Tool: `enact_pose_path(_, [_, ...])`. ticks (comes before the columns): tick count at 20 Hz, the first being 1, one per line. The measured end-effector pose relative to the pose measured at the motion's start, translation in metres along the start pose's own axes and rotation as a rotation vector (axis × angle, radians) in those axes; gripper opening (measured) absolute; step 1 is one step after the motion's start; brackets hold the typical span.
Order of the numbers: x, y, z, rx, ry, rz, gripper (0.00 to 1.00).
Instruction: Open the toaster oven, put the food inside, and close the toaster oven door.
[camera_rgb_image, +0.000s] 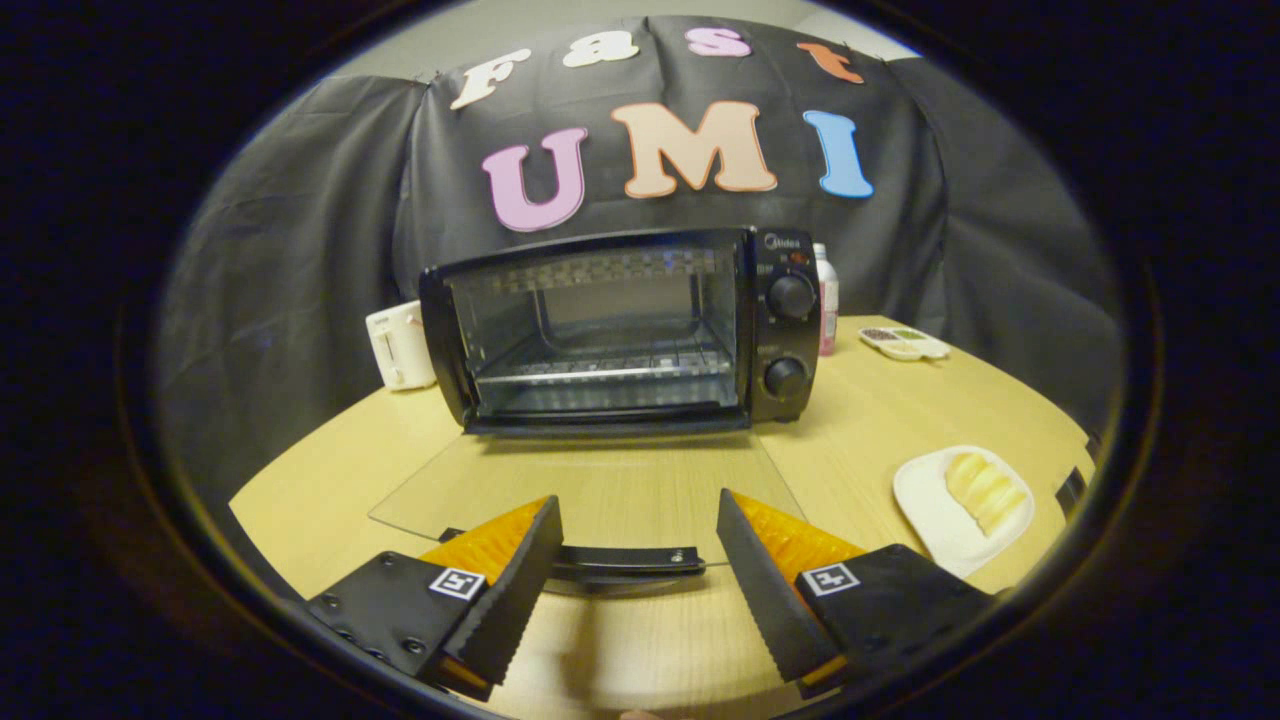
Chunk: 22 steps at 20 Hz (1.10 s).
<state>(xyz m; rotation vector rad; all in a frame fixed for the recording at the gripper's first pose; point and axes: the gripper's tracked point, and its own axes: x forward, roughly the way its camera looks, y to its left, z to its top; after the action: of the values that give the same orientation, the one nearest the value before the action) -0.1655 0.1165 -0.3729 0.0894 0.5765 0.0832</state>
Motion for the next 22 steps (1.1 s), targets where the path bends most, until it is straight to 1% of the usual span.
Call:
enact_pose_path(2, [-0.001,0.0,0.002,-0.012,-0.036,-0.009,0.99])
enact_pose_path(5, [-0.001,-0.001,0.001,-0.012,-0.051,-0.006,0.99])
enact_pose_path(9, [-0.008,-0.004,0.013,0.01,-0.073,0.048,0.99])
enact_pose_path(10, [-0.009,-0.014,0.018,0.027,-0.077,0.042,0.98])
enact_pose_path(12, [-0.012,-0.047,0.027,0.047,-0.081,-0.008,0.98])
enact_pose_path(13, [-0.014,-0.068,0.032,0.051,-0.09,-0.049,0.98])
enact_pose_path(19, [-0.029,-0.205,0.042,-0.002,-0.091,-0.34,0.97])
enact_pose_path(21, [-0.032,-0.234,0.037,-0.006,-0.067,-0.396,0.97])
enact_pose_path(22, [-0.032,-0.243,0.034,-0.003,-0.051,-0.409,0.97])
